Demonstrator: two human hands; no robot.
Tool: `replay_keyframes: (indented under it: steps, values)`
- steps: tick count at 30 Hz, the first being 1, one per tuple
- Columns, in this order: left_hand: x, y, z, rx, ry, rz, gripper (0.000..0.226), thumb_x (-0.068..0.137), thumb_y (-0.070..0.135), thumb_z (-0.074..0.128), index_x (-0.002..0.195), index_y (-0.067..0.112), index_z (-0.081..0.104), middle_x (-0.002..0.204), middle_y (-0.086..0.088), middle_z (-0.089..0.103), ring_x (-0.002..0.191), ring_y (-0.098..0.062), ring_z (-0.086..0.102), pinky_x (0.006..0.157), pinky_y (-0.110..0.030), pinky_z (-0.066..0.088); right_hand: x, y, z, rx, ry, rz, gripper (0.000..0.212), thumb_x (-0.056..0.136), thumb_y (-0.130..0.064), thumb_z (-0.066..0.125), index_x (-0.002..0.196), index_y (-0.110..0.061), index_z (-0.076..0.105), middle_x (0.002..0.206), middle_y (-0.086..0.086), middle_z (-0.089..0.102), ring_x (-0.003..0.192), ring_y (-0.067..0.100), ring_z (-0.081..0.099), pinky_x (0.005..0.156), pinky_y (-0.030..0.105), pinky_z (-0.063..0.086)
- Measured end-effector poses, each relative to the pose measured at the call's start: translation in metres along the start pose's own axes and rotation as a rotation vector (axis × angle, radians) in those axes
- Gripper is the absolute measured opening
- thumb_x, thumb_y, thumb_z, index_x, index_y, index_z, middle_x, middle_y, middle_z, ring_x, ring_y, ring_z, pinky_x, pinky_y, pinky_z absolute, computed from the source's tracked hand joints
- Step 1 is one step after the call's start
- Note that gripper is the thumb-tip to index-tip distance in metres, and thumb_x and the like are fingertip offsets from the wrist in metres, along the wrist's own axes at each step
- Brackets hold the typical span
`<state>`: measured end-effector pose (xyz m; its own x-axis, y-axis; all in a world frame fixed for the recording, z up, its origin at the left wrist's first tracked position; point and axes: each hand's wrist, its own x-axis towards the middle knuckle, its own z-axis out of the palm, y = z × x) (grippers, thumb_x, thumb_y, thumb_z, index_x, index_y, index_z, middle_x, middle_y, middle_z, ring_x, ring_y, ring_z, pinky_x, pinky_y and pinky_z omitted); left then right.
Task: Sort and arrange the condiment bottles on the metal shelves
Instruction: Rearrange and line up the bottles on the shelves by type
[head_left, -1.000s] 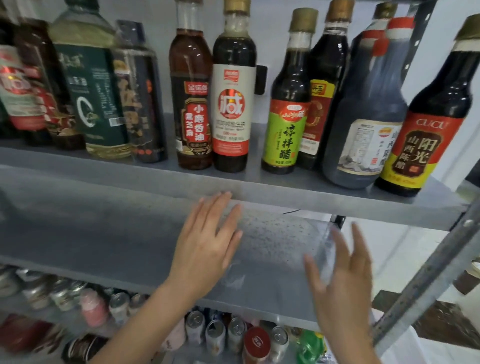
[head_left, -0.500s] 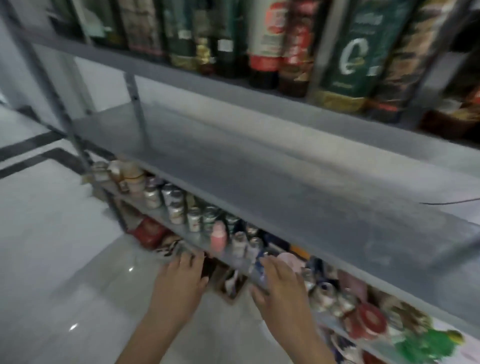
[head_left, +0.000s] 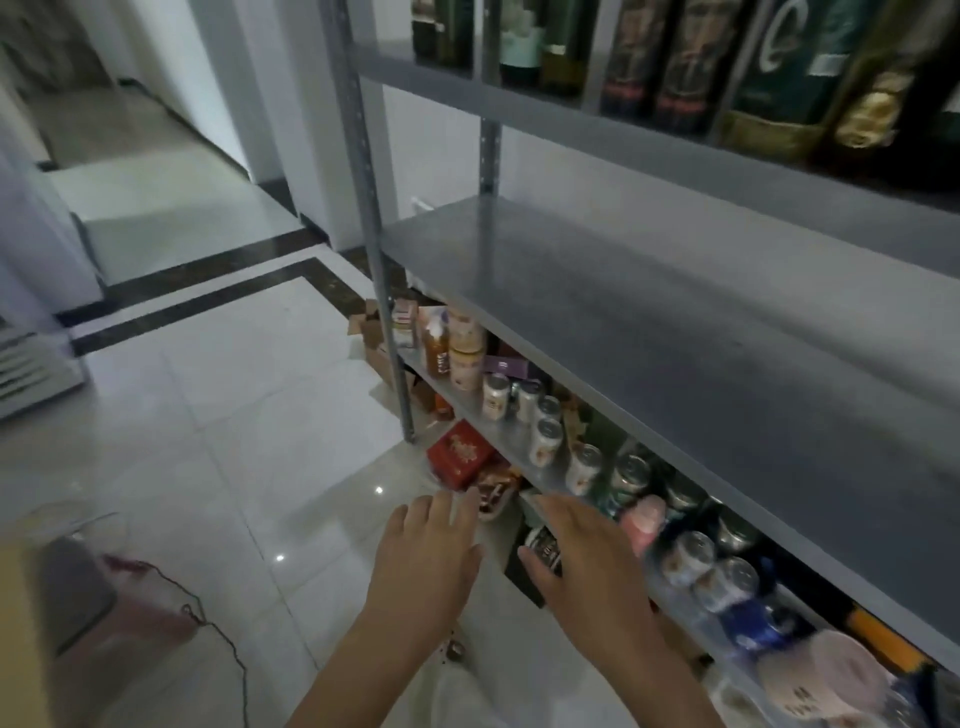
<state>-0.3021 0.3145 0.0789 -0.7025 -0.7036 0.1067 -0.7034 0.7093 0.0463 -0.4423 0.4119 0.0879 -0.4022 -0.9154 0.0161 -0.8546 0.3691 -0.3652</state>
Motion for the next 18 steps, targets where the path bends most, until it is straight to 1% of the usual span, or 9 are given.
replay_keyframes:
  steps: [2, 5, 8, 11, 13, 14, 15, 17, 18]
  values:
    - [0.031, -0.031, 0.000, 0.019, 0.002, 0.009, 0.066, 0.049, 0.034, 0.091, 0.107, 0.012, 0.069, 0.093, -0.010, 0.070, 0.077, -0.027, 0.069, 0.065, -0.040, 0.058, 0.039, -0.017, 0.007, 0.016, 0.017, -0.008, 0.055, 0.091, -0.049, 0.049, 0.140, -0.026, 0.038, 0.142, -0.006, 0.044, 0.131, 0.016, 0.040, 0.108, 0.034, 0.034]
    - [0.085, -0.085, -0.016, 0.078, 0.003, 0.034, 0.064, 0.049, 0.035, 0.090, 0.106, 0.015, 0.069, 0.093, -0.007, 0.070, 0.076, -0.026, 0.069, 0.066, -0.040, 0.058, 0.102, -0.043, 0.014, 0.056, 0.062, -0.006, 0.051, 0.092, -0.050, 0.044, 0.138, -0.030, 0.032, 0.140, -0.009, 0.041, 0.129, 0.013, 0.038, 0.108, 0.032, 0.032]
    - [0.132, -0.147, -0.042, 0.125, 0.073, 0.054, 0.061, 0.049, 0.039, 0.090, 0.104, 0.018, 0.070, 0.091, -0.003, 0.071, 0.074, -0.022, 0.069, 0.064, -0.035, 0.057, 0.168, -0.075, 0.015, 0.092, 0.093, 0.030, 0.053, 0.092, -0.049, 0.045, 0.140, -0.032, 0.029, 0.142, -0.011, 0.037, 0.131, 0.011, 0.035, 0.111, 0.031, 0.028]
    - [0.171, -0.212, -0.058, 0.170, 0.063, -0.016, 0.063, 0.047, 0.041, 0.089, 0.104, 0.019, 0.071, 0.090, -0.001, 0.072, 0.072, -0.020, 0.070, 0.059, -0.033, 0.057, 0.229, -0.108, 0.012, 0.093, 0.129, 0.026, 0.060, 0.090, -0.051, 0.048, 0.143, -0.036, 0.025, 0.147, -0.014, 0.033, 0.136, 0.009, 0.031, 0.114, 0.031, 0.024]
    - [0.195, -0.247, -0.059, 0.177, 0.015, -0.067, 0.067, 0.045, 0.043, 0.090, 0.105, 0.019, 0.072, 0.089, -0.002, 0.073, 0.071, -0.020, 0.070, 0.058, -0.033, 0.057, 0.266, -0.124, 0.013, 0.076, 0.125, 0.015, 0.058, 0.089, -0.054, 0.045, 0.141, -0.039, 0.026, 0.147, -0.014, 0.034, 0.137, 0.009, 0.032, 0.112, 0.032, 0.027]
    - [0.208, -0.263, -0.058, 0.166, -0.002, -0.081, 0.067, 0.048, 0.045, 0.089, 0.108, 0.021, 0.071, 0.093, -0.001, 0.073, 0.074, -0.020, 0.071, 0.060, -0.033, 0.057, 0.282, -0.133, 0.012, 0.047, 0.104, 0.010, 0.056, 0.086, -0.056, 0.044, 0.138, -0.041, 0.028, 0.144, -0.013, 0.040, 0.133, 0.011, 0.038, 0.109, 0.034, 0.032]
    - [0.222, -0.278, -0.057, 0.161, 0.000, -0.086, 0.066, 0.052, 0.047, 0.087, 0.111, 0.023, 0.070, 0.097, 0.000, 0.072, 0.077, -0.019, 0.071, 0.064, -0.033, 0.057, 0.298, -0.142, 0.013, 0.010, 0.086, 0.019, 0.057, 0.082, -0.057, 0.048, 0.134, -0.041, 0.034, 0.139, -0.010, 0.048, 0.127, 0.013, 0.047, 0.104, 0.037, 0.040]
    - [0.253, -0.301, -0.063, 0.126, 0.020, -0.056, 0.066, 0.050, 0.049, 0.087, 0.109, 0.024, 0.070, 0.098, 0.001, 0.072, 0.078, -0.017, 0.070, 0.064, -0.032, 0.057, 0.330, -0.152, 0.014, -0.008, 0.082, 0.069, 0.067, 0.065, -0.053, 0.071, 0.126, -0.034, 0.050, 0.121, -0.004, 0.064, 0.106, 0.018, 0.064, 0.085, 0.041, 0.055]
    - [0.269, -0.312, -0.070, 0.107, 0.046, -0.022, 0.067, 0.052, 0.049, 0.086, 0.112, 0.025, 0.068, 0.101, 0.002, 0.070, 0.082, -0.017, 0.070, 0.067, -0.032, 0.057, 0.347, -0.160, 0.014, -0.012, 0.138, 0.093, 0.071, 0.056, -0.050, 0.079, 0.120, -0.031, 0.056, 0.111, -0.002, 0.068, 0.095, 0.019, 0.068, 0.075, 0.041, 0.058]
